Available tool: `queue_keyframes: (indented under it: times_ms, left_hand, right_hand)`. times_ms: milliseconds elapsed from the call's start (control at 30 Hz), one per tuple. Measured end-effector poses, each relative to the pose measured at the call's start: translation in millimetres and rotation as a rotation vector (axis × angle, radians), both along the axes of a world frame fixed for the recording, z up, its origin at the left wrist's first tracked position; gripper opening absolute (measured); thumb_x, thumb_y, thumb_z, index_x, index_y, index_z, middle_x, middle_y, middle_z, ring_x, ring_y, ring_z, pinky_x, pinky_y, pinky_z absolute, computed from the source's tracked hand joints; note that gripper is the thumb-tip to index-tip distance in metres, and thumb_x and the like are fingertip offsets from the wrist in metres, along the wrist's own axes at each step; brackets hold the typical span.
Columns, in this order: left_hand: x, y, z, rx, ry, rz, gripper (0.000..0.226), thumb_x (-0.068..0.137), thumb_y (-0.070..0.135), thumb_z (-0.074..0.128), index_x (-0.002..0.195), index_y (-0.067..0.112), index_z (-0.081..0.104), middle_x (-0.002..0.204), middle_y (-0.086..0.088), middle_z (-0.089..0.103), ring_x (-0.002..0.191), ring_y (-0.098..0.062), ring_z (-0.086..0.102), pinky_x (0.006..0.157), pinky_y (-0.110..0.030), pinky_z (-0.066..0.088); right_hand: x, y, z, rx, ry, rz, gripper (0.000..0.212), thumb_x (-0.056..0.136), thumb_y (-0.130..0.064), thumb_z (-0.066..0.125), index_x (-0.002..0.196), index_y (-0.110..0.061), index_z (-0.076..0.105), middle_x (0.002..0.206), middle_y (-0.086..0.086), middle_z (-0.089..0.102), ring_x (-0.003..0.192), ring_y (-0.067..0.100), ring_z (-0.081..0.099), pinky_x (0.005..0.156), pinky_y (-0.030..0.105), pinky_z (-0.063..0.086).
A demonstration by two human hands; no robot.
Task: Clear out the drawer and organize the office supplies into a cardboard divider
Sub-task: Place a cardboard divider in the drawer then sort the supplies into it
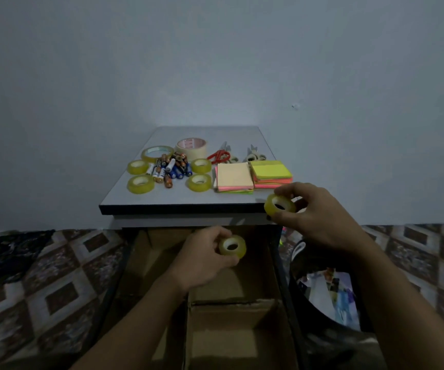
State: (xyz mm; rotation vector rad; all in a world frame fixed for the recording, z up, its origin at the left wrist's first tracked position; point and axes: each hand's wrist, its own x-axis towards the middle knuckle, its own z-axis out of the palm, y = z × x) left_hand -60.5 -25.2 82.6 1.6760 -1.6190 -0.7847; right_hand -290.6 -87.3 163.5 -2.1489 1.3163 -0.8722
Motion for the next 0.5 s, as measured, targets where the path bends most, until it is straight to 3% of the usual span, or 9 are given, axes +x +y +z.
queue_keyframes:
  times_ms: [100,200,367,500]
  left_hand:
    - [-9,-23,-24,0.07,-0.075,-0.017,0.053,0.075,0.031,0.083,0.122,0.03,0.06,0.113,0.011,0.065,0.1,-0.007,0.064,0.087,-0.034,0.058]
    - [-16,-43,-42,0.143,-0.166,-0.026,0.059,0.076,0.031,0.081,0.13,0.026,0.058,0.122,0.007,0.06,0.106,-0.012,0.06,0.089,-0.032,0.055]
    - [-22,-64,-63,0.262,-0.149,-0.015,0.074,0.073,0.025,0.081,0.14,0.032,0.051,0.136,0.007,0.057,0.118,-0.015,0.056,0.096,-0.036,0.054]
    - [-24,-71,-74,0.304,-0.121,-0.01,0.08,0.074,0.018,0.083,0.145,0.026,0.046,0.141,0.002,0.054,0.126,-0.018,0.053,0.101,-0.035,0.05]
  right_hand:
    - [-2,-4,-4,0.015,-0.009,-0.001,0.047,0.077,-0.035,0.079,0.121,-0.03,0.063,0.114,-0.007,0.062,0.089,0.008,0.066,0.082,0.036,0.057]
    - [-2,-7,-8,0.03,-0.015,0.003,0.05,0.078,-0.036,0.079,0.125,-0.028,0.062,0.117,-0.006,0.062,0.095,0.01,0.065,0.085,0.034,0.055]
    - [-6,-10,-17,0.045,-0.018,-0.005,0.052,0.079,-0.036,0.079,0.128,-0.027,0.062,0.117,-0.003,0.062,0.099,0.013,0.062,0.085,0.028,0.051]
    - [-6,-13,-22,0.064,-0.015,-0.006,0.054,0.08,-0.033,0.078,0.13,-0.025,0.061,0.118,-0.003,0.06,0.1,0.014,0.06,0.083,0.024,0.047]
